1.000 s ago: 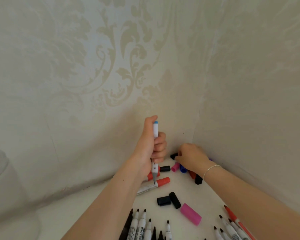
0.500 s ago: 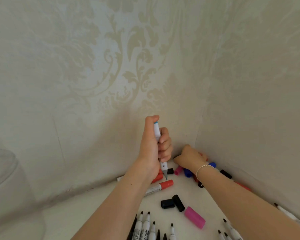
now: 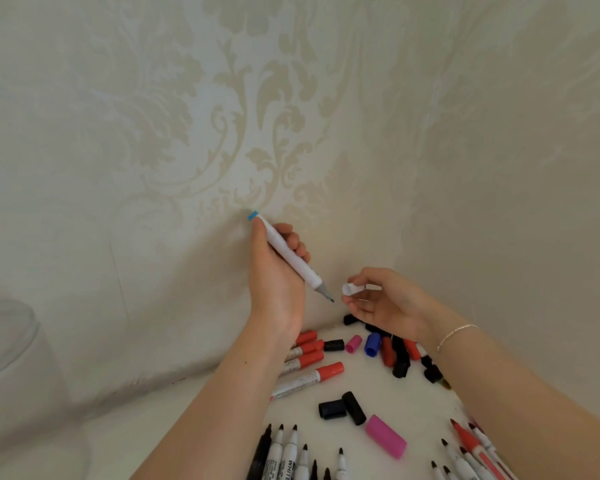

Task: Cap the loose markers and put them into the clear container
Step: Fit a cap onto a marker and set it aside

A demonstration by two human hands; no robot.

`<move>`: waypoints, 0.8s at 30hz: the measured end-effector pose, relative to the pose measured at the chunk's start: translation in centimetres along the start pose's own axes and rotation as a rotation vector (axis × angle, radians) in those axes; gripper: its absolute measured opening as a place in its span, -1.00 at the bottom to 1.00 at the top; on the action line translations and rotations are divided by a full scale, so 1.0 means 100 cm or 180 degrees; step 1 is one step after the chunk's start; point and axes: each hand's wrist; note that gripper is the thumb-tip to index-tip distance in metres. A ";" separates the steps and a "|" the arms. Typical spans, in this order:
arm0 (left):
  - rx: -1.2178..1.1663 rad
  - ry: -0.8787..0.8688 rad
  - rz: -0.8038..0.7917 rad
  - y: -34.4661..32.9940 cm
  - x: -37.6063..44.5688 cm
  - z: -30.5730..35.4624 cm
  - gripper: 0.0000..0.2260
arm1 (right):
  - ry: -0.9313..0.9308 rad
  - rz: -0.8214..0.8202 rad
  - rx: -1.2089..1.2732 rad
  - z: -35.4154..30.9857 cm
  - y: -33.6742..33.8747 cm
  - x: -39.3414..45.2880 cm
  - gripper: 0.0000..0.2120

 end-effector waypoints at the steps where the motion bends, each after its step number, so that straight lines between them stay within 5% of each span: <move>1: 0.0040 -0.0112 -0.0012 -0.001 0.000 -0.001 -0.68 | -0.0047 -0.0075 0.0071 0.002 -0.001 -0.005 -0.93; 8: 0.0182 -0.0595 -0.0133 -0.002 -0.005 -0.002 -0.79 | -0.0145 -0.0270 0.0619 0.014 -0.002 -0.030 -0.89; 24: -0.0035 -0.0359 0.0053 -0.003 -0.008 -0.006 -0.79 | -0.0038 -0.0258 0.0747 0.029 -0.016 -0.042 -0.86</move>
Point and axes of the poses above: each hand's wrist, its own x-axis towards the middle knuckle, its own y-axis out of the back of the hand, z = x × y, and after that the axes turned 11 degrees about z, right-handed
